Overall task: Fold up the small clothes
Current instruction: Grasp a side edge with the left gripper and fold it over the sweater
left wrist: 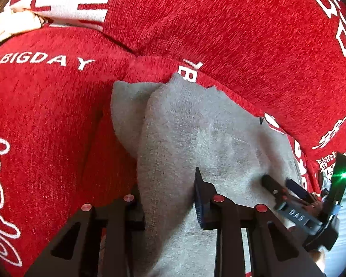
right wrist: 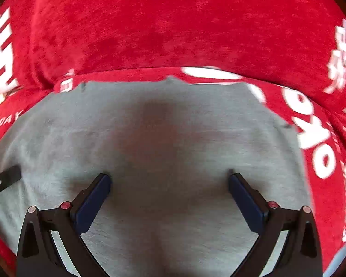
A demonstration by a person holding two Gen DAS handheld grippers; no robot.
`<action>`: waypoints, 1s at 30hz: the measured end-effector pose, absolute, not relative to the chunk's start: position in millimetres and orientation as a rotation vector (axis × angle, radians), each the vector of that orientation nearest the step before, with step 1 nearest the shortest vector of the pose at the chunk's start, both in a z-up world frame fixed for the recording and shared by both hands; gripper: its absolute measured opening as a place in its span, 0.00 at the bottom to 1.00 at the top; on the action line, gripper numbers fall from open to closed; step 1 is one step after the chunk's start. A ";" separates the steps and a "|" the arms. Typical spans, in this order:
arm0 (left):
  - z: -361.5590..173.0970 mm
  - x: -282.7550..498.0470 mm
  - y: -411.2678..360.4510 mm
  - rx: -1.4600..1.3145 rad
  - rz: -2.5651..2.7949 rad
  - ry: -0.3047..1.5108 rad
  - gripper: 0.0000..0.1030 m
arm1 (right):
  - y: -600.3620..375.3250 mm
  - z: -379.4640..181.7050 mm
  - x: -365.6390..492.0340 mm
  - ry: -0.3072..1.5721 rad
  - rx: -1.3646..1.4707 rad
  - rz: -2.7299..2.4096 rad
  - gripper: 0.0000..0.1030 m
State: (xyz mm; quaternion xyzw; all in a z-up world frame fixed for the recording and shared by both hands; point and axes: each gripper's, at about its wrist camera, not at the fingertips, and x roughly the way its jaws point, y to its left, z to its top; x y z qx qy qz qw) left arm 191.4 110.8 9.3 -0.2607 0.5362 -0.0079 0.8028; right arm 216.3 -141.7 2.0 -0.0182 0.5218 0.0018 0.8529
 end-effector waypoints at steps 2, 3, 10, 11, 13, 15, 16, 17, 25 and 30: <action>13.7 188.6 110.1 -0.545 -0.007 1.140 0.24 | -148.8 11.4 203.2 1.055 -0.030 0.021 0.99; 13.7 189.9 108.1 -0.528 0.005 1.141 0.24 | -151.7 11.2 194.4 1.055 -0.039 0.037 0.99; 17.9 191.8 97.8 -0.458 0.083 1.185 0.21 | -151.1 -5.8 187.1 1.087 -0.110 0.095 0.99; 22.9 191.9 95.0 -0.446 0.092 1.190 0.20 | -155.4 -3.4 186.9 1.096 -0.099 0.097 0.99; 33.3 193.0 87.1 -0.409 0.107 1.189 0.19 | -167.6 3.9 180.8 1.069 -0.090 0.073 0.99; 42.7 195.1 77.0 -0.376 0.128 1.195 0.19 | -180.4 6.9 172.3 1.052 -0.108 0.049 0.99; 47.6 197.8 69.8 -0.364 0.138 1.201 0.18 | -186.4 7.7 169.7 1.047 -0.108 0.046 0.99; 51.7 200.1 63.1 -0.355 0.145 1.203 0.18 | -195.5 9.4 166.2 1.038 -0.103 0.046 0.99; 116.5 219.4 -36.9 -0.224 0.125 1.162 0.12 | -267.7 41.1 151.8 0.928 -0.034 0.051 0.99; 131.1 236.6 -130.6 -0.118 0.068 1.160 0.12 | -315.7 44.3 142.9 0.890 0.023 0.029 0.99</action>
